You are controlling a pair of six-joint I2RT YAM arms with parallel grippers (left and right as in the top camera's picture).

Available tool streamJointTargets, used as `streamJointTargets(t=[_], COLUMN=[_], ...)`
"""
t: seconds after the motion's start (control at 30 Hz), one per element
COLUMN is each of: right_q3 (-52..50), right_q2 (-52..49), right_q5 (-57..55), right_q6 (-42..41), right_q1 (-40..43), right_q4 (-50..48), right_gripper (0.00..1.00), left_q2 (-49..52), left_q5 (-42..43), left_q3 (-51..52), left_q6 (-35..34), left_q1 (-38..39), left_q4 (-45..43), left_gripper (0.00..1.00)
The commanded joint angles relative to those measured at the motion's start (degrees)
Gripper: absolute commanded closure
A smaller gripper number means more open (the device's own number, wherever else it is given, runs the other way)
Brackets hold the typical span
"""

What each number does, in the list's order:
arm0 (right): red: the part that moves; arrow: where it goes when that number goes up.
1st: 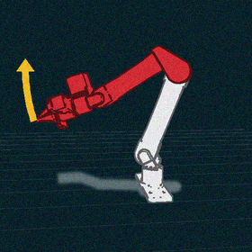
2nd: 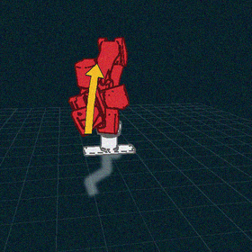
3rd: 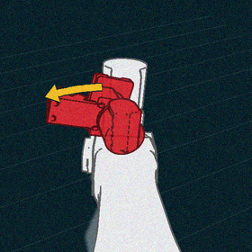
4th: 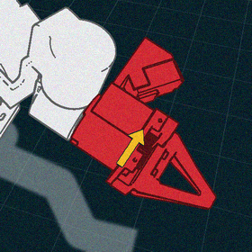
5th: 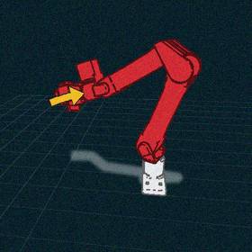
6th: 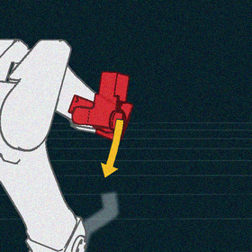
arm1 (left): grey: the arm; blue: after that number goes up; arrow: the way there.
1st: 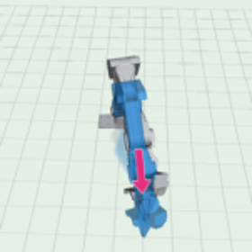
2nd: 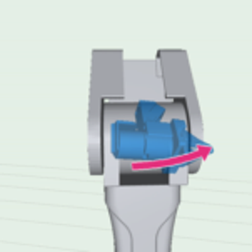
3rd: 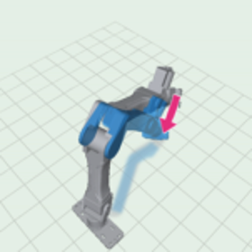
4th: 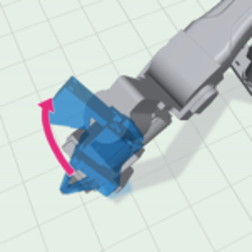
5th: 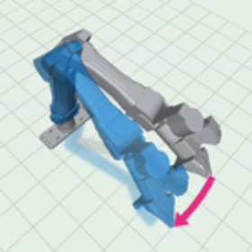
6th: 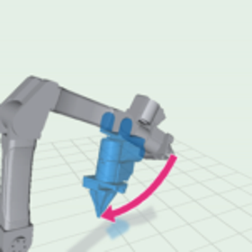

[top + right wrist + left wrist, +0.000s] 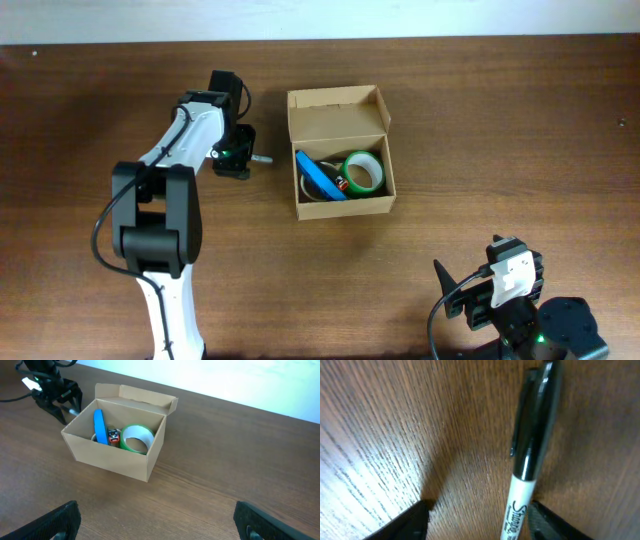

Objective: Pack container
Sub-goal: 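Carry the Sharpie into the box and release it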

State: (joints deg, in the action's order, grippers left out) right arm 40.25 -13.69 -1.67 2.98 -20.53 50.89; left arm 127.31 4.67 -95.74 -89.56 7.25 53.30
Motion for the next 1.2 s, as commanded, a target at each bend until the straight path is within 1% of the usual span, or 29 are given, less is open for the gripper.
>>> streamJointTargets(t=[0.0, 0.03, 0.13, 0.23, 0.27, 0.53, 0.63, 0.77, 0.9, 1.07, 1.17], right_q3=[-0.1, -0.1, -0.1, -0.1, -0.1, -0.1, -0.1, -0.1, -0.1, -0.1, -0.1], right_q2=[0.3, 0.3, 0.3, 0.3, 0.3, 0.3, 0.3, 0.3, 0.3, 0.3, 0.3], right_q5=[-0.7, -0.7, -0.7, -0.7, -0.7, -0.7, -0.7, -0.7, -0.7, -0.7, -0.7], right_q6=[-0.5, -0.5, -0.5, -0.5, -0.5, -0.5, -0.5, -0.5, -0.5, -0.5, -0.5], right_q1=[0.4, 0.4, 0.4, 0.4, 0.4, 0.4, 0.4, 0.4, 0.4, 0.4, 0.4], right_q4=[-0.2, -0.2, -0.2, -0.2, -0.2, -0.2, -0.2, -0.2, -0.2, -0.2, -0.2], right_gripper=[0.01, 0.01, 0.01, 0.01, 0.01, 0.01, 0.01, 0.01, 0.01, 0.01, 0.01], left_q2=[2.6, 2.8, 2.9, 2.9, 2.9, 1.0, -1.9, -8.6, -16.1, -22.9, -24.7], left_q5=[1.9, 2.2, 2.8, 3.1, 3.2, 4.1, 3.0, 0.1, -3.7, -7.8, -7.9], left_q3=[-1.2, -1.2, -1.2, -1.2, -1.2, -1.2, -1.2, -1.2, -1.2, -1.2, -1.2], left_q6=[-0.2, -0.2, -0.2, -0.2, -0.2, 0.5, 0.5, 1.6, 2.6, 2.5, -0.4], left_q1=[-0.4, -0.4, -0.4, -0.4, -0.4, -0.3, 0.0, 1.0, 3.5, 8.2, 11.7], left_q4=[-0.2, -0.2, -0.2, -0.2, -0.2, 0.3, 0.9, 2.1, 2.6, 2.9, 2.9], left_gripper=[0.53, 0.59, 0.71, 0.92, 0.94, 0.97, 0.97, 0.97, 0.97, 0.96, 0.96])
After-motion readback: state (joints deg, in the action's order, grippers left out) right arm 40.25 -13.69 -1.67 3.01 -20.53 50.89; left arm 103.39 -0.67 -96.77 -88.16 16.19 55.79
